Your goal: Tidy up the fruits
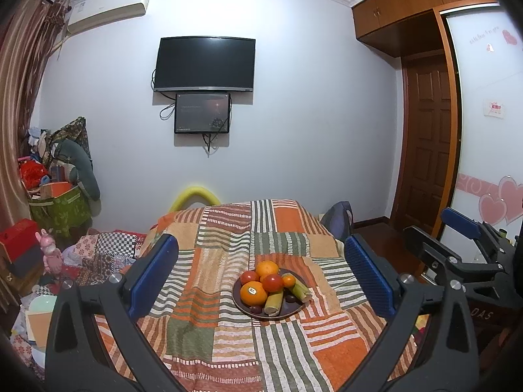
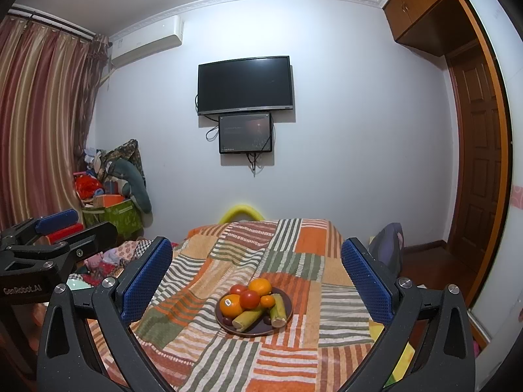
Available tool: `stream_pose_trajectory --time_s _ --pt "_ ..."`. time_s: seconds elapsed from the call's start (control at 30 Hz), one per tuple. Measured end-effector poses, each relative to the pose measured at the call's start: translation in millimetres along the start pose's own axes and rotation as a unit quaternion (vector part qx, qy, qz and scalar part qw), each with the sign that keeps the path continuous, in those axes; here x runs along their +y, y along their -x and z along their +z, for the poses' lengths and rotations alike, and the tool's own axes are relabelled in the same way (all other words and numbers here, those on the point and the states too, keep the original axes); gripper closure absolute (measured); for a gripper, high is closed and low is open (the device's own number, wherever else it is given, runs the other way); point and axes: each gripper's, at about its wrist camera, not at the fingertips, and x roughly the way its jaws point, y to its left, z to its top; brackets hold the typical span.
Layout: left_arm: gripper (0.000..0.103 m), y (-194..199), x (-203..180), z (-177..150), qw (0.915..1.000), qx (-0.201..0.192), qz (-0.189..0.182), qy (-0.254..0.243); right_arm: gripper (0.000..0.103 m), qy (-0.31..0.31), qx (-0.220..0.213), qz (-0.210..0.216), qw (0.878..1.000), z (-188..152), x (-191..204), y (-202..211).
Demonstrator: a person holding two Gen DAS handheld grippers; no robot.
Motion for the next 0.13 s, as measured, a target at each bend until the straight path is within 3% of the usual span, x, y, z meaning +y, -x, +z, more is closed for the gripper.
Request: stream_pose_trajectory --time_s 0.13 --pt "0.0 -0.7 -1.1 -1.3 1.0 0.002 -0.001 0.001 0.0 0.001 0.001 -0.001 1.0 -1.1 -0.3 -0.9"
